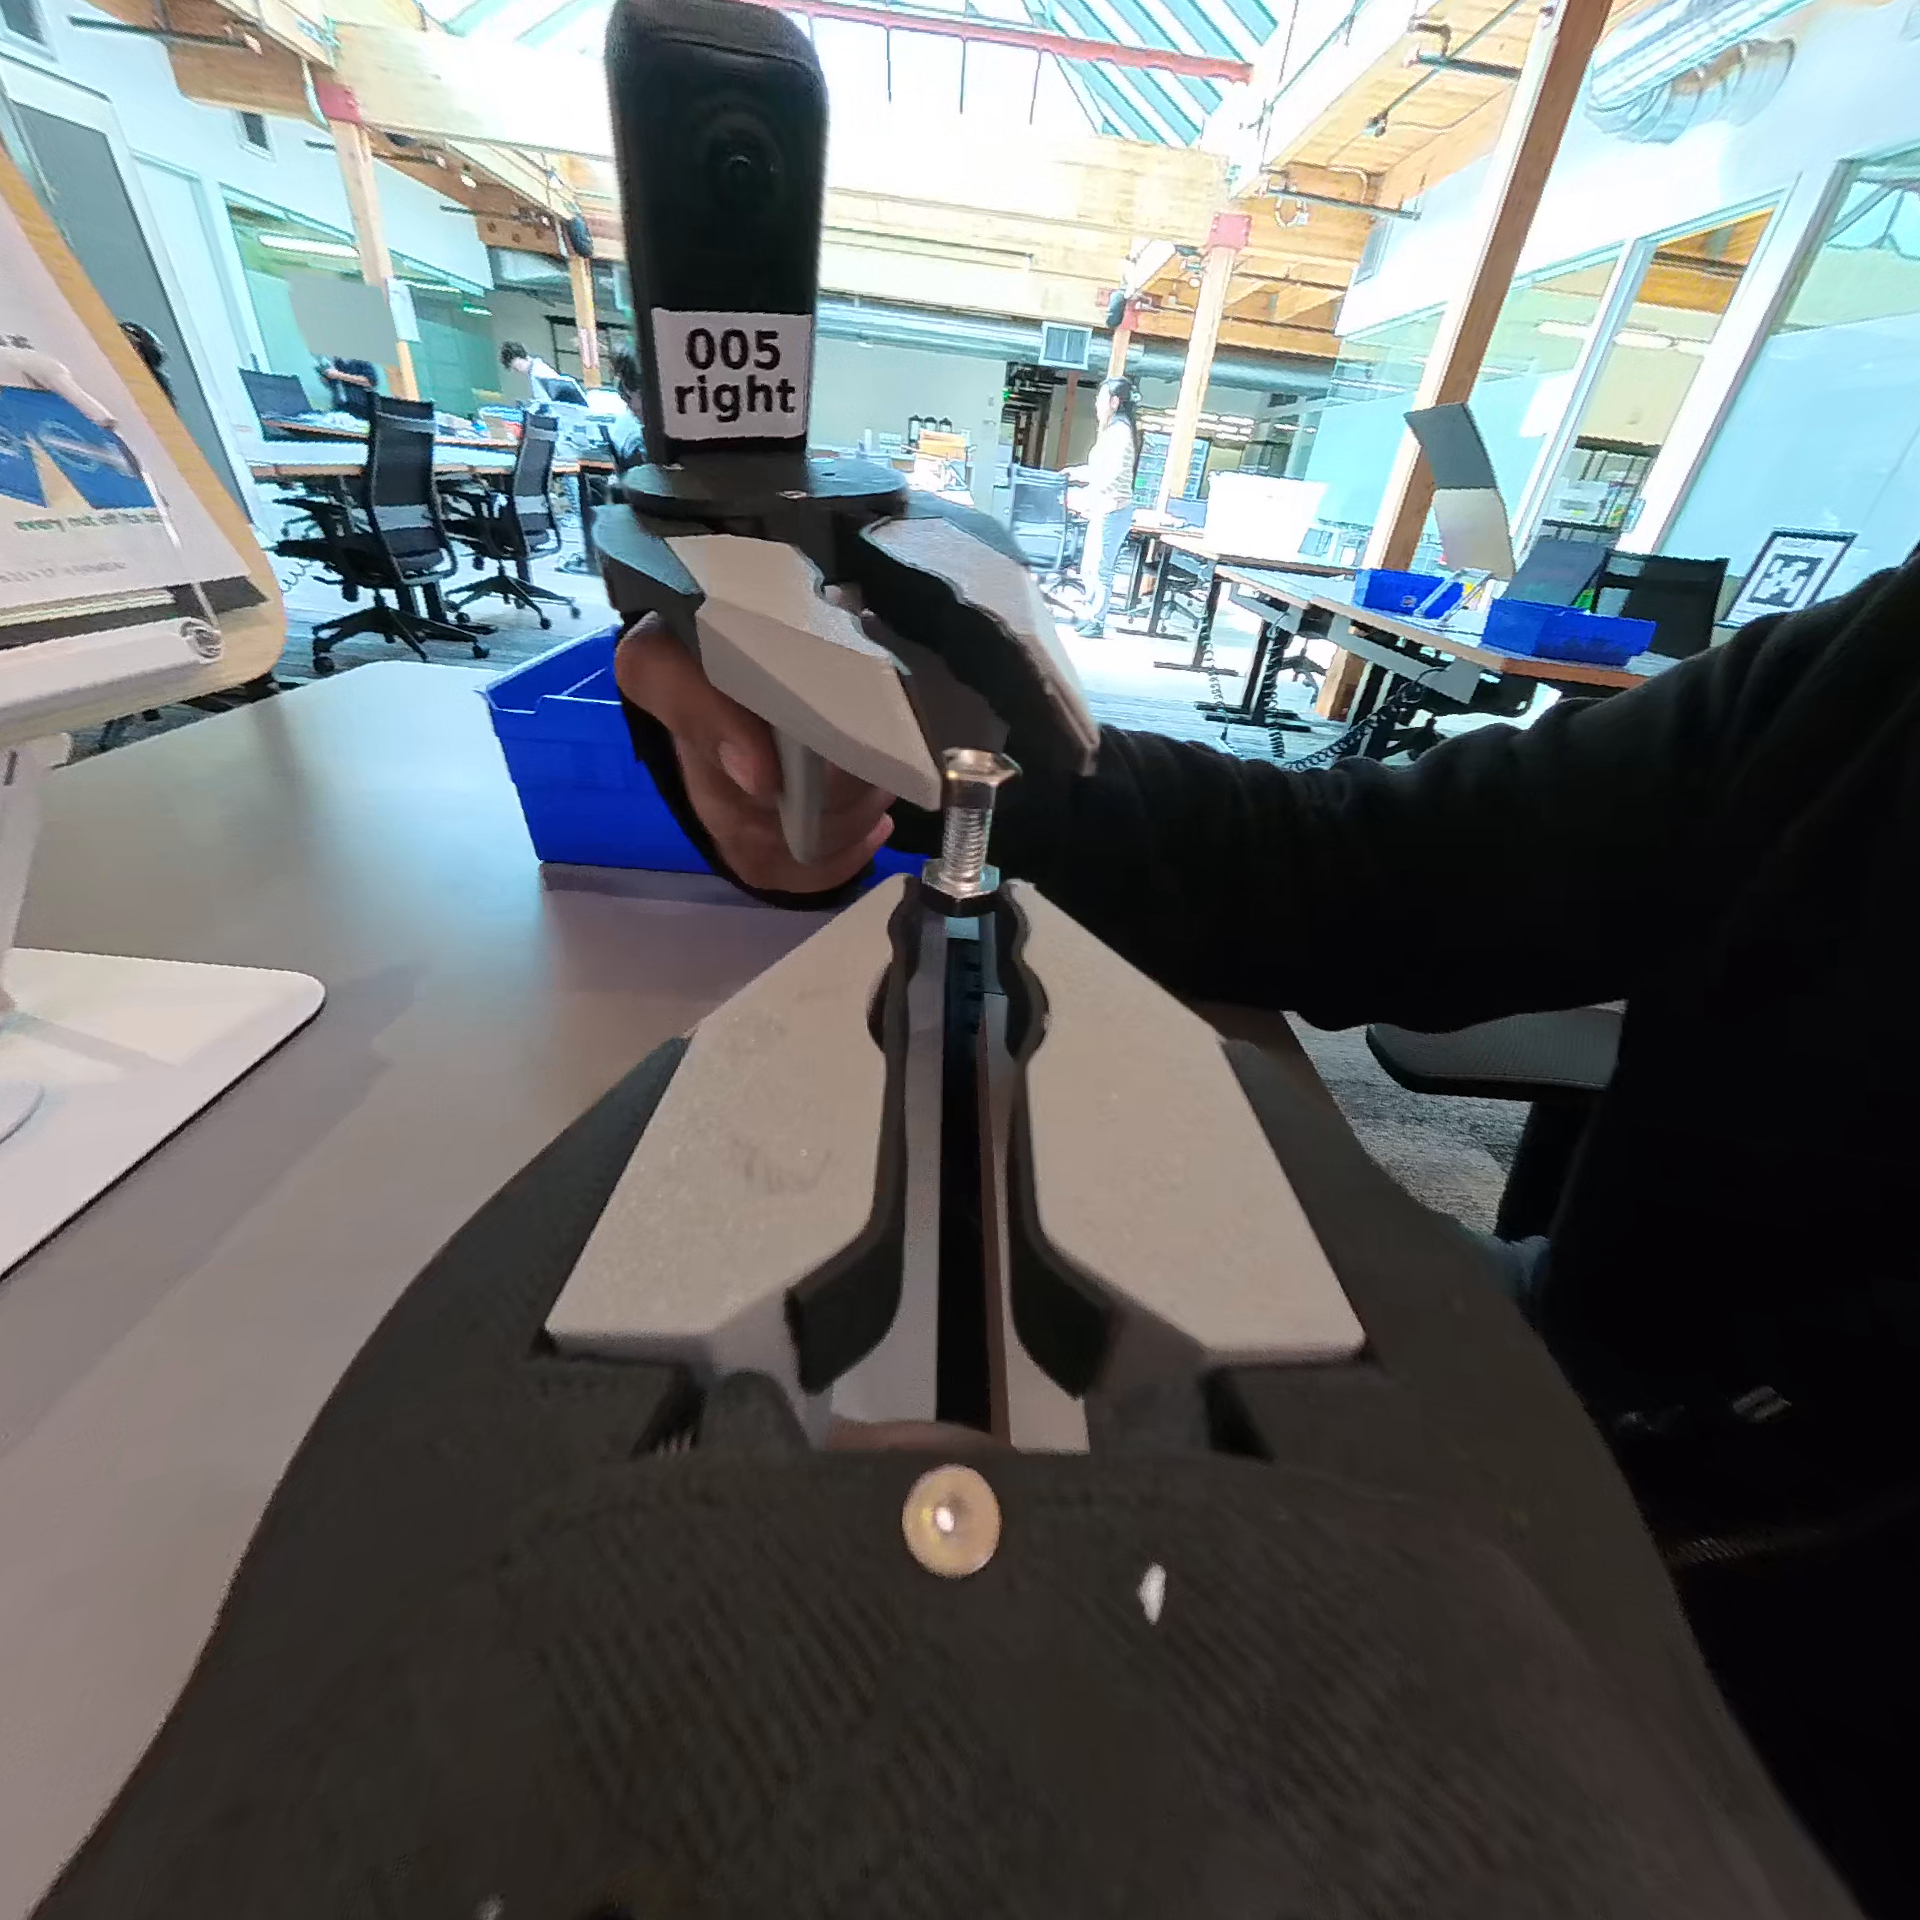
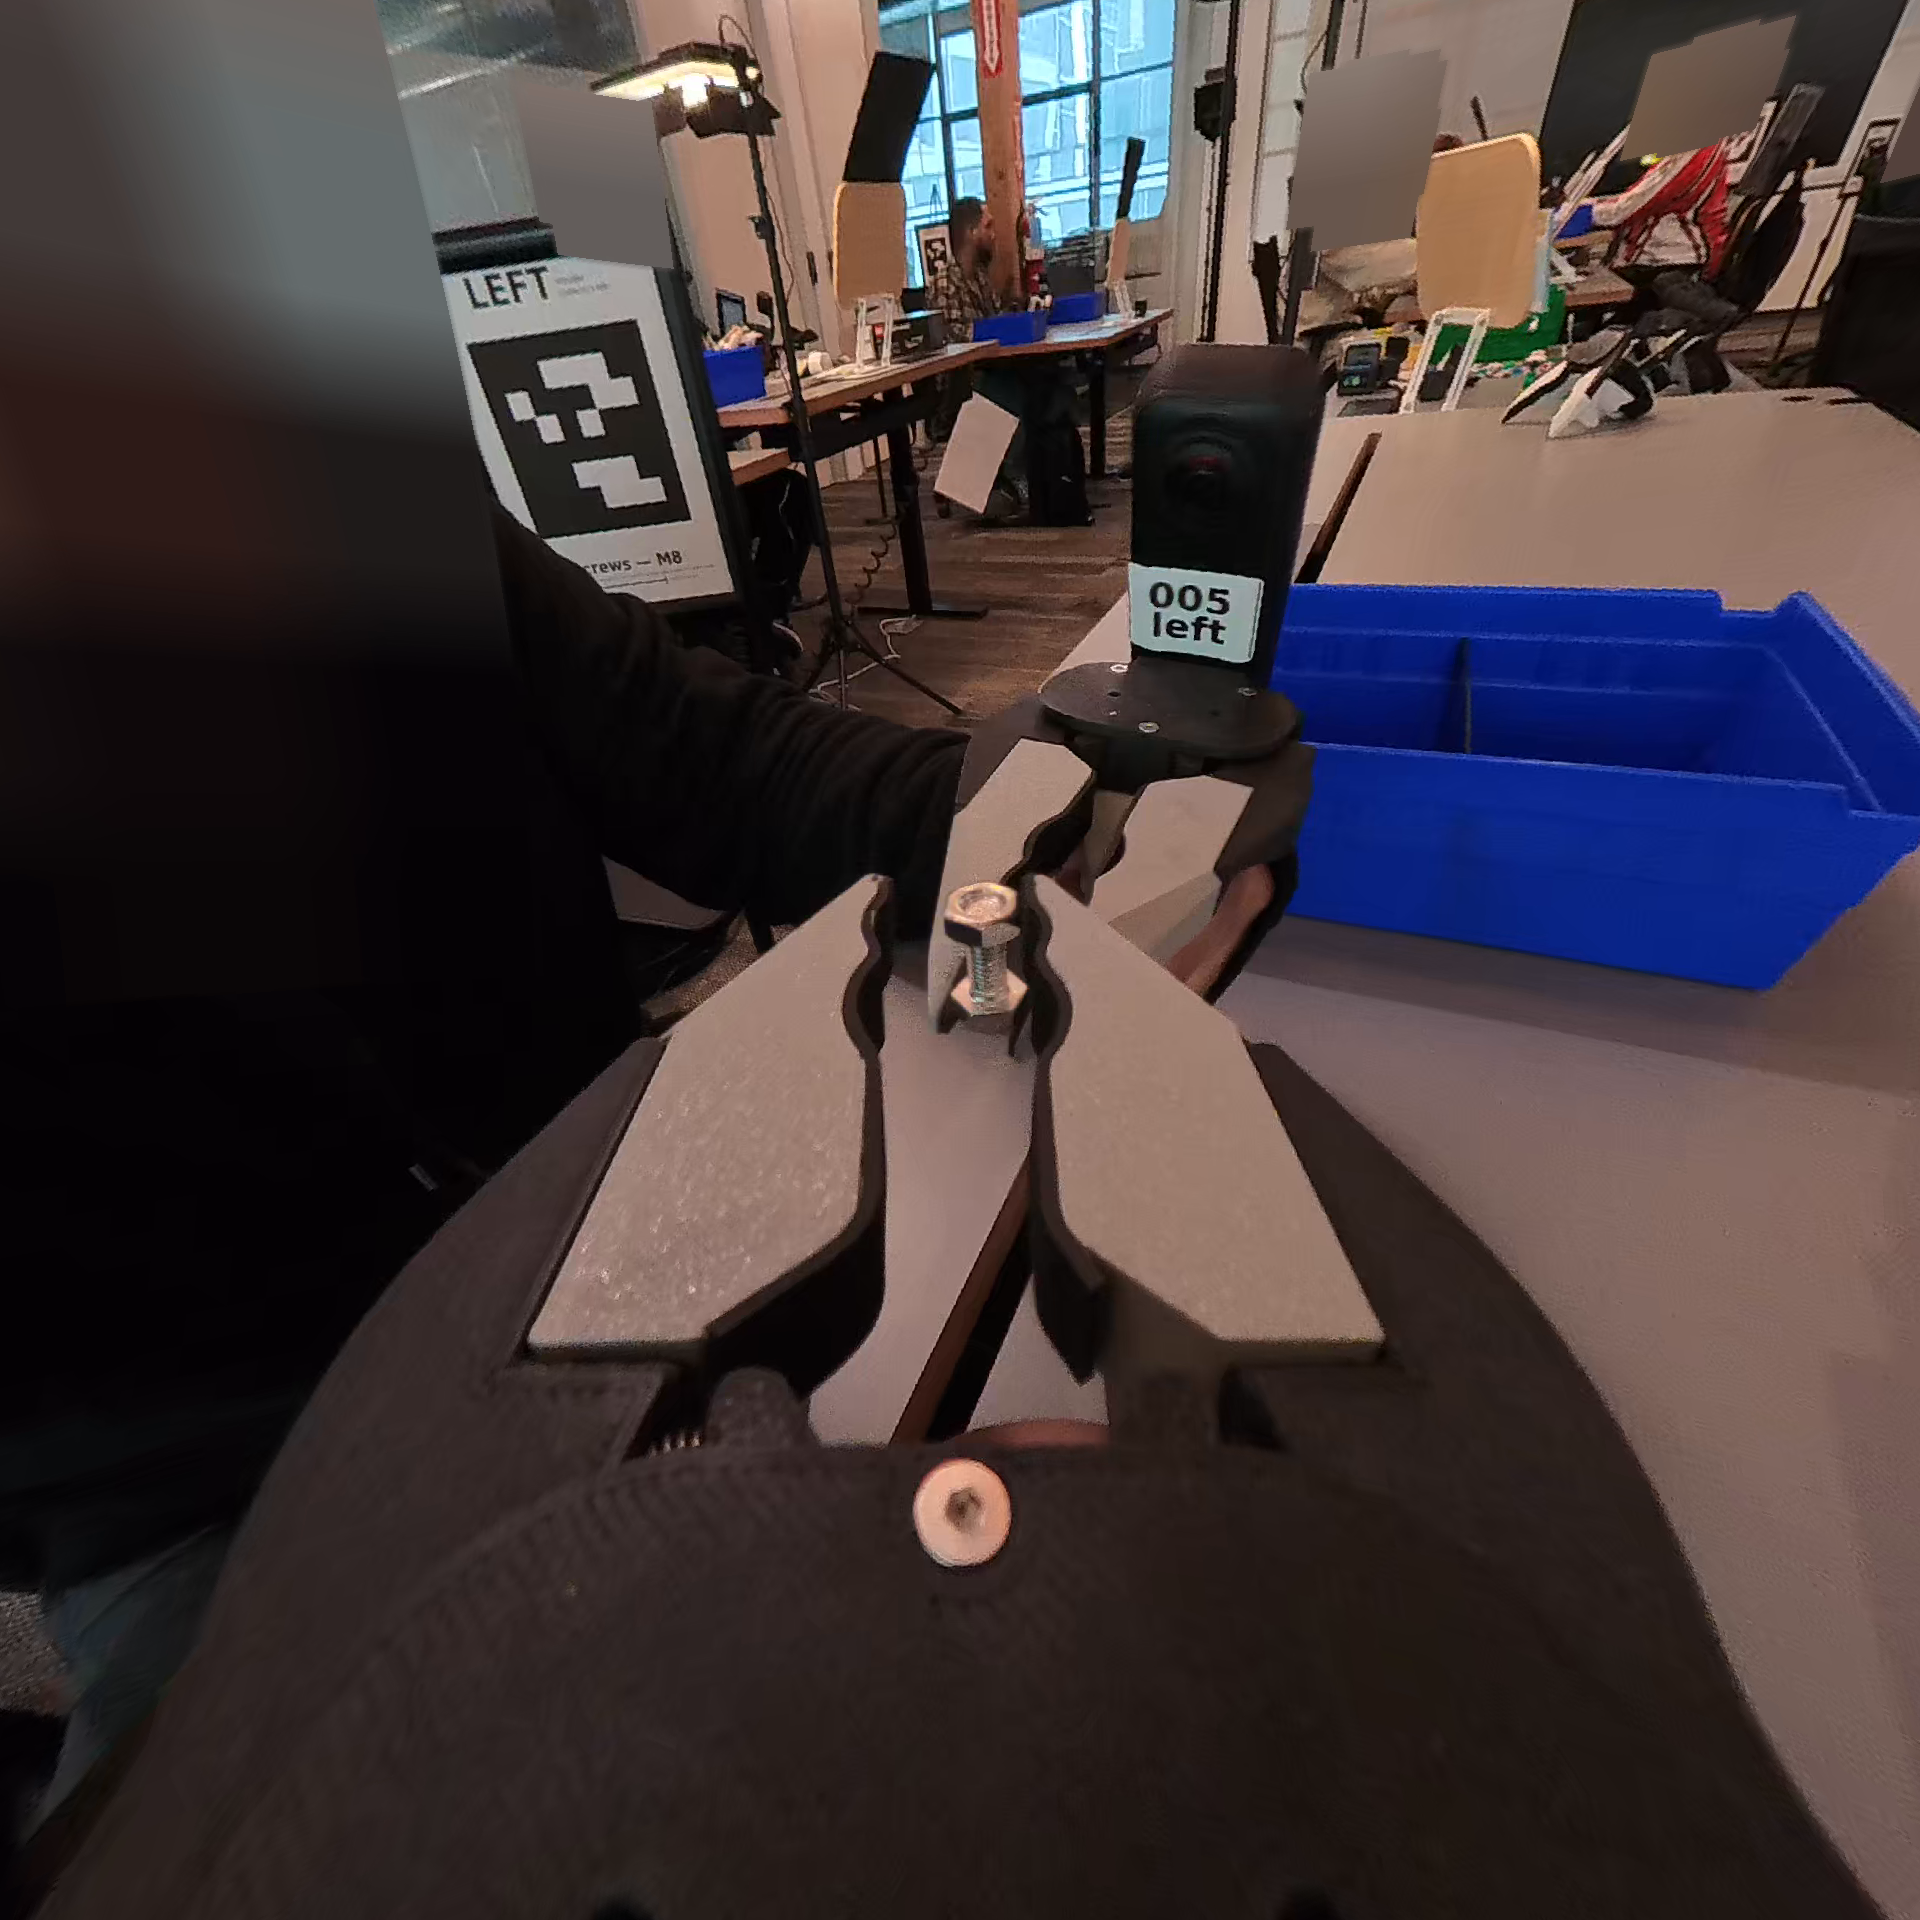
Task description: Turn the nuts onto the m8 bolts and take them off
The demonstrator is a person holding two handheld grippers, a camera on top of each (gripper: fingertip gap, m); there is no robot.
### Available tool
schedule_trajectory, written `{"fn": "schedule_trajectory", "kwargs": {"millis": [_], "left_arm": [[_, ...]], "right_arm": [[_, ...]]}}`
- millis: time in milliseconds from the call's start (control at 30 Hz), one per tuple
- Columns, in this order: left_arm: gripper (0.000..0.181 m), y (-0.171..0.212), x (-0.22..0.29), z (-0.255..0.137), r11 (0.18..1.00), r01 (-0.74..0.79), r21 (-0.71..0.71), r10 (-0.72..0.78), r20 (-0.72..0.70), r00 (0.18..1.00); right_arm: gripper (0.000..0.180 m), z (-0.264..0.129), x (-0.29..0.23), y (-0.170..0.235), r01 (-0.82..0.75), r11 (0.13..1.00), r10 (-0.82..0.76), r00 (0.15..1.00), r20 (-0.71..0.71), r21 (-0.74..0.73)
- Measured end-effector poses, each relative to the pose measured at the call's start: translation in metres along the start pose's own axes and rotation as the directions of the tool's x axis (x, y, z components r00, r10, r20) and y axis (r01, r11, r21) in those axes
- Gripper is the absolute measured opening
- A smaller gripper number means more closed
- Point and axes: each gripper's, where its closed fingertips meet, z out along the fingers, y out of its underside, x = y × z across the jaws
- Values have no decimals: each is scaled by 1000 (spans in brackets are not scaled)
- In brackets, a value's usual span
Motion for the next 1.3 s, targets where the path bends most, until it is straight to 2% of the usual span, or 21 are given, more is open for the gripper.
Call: {"fn": "schedule_trajectory", "kwargs": {"millis": [167,233,300,367,467,667,733,767,800,867,900,1033,1067,1100,1133,1167,1233,1300], "left_arm": [[12,-2,-11,-4,1000,-4,8,4,58,998],[12,-5,-23,-10,1000,7,31,-10,116,993],[11,-7,-28,-15,998,27,51,-34,127,991],[12,-7,-33,-17,998,39,56,-47,147,988],[11,-5,-33,-15,999,26,42,-33,160,987],[11,0,-41,-14,1000,15,10,-17,214,977],[12,1,-48,-18,1000,28,6,-29,249,968],[12,1,-51,-20,999,40,12,-42,262,964],[12,2,-52,-20,998,56,14,-57,259,964],[11,3,-54,-20,998,60,18,-62,267,962],[12,4,-53,-19,998,59,11,-60,264,963],[11,4,-54,-19,999,53,9,-54,279,959],[12,4,-56,-20,999,52,9,-52,290,956],[12,4,-59,-21,998,56,15,-58,304,951],[11,4,-62,-23,997,68,23,-72,314,947],[11,4,-63,-25,996,81,32,-87,311,947],[11,4,-64,-25,994,94,46,-104,304,947],[11,3,-62,-23,996,82,43,-91,297,951]], "right_arm": [[28,-12,5,1,-1,1000,0,999,-47,-16],[0,-20,-4,-1,15,1000,-15,1000,-3,-3],[0,-26,-3,-1,1,1000,-1,1000,-12,-4],[17,-27,12,-7,0,1000,3,995,-101,24],[23,-22,33,-5,-27,1000,29,978,-204,15],[35,-9,33,13,-21,996,3,979,-202,-88],[12,-13,23,12,-5,997,-8,989,-149,-82],[10,-14,21,8,1,999,-8,991,-133,-54],[13,-16,26,5,0,999,-6,986,-166,-36],[34,-19,46,2,-17,1000,11,961,-276,-19],[34,-19,53,3,-28,999,20,951,-308,-20],[41,-11,46,10,-15,998,-4,962,-273,-67],[38,-12,42,10,-6,997,-14,965,-260,-75],[9,-12,27,10,11,997,-24,985,-171,-79],[1,-12,14,6,16,998,-21,995,-95,-54],[5,-14,14,0,15,1000,-17,995,-99,-19],[25,-20,36,-8,7,1000,-1,974,-226,24],[27,-22,55,-4,-27,999,34,948,-315,26]]}}
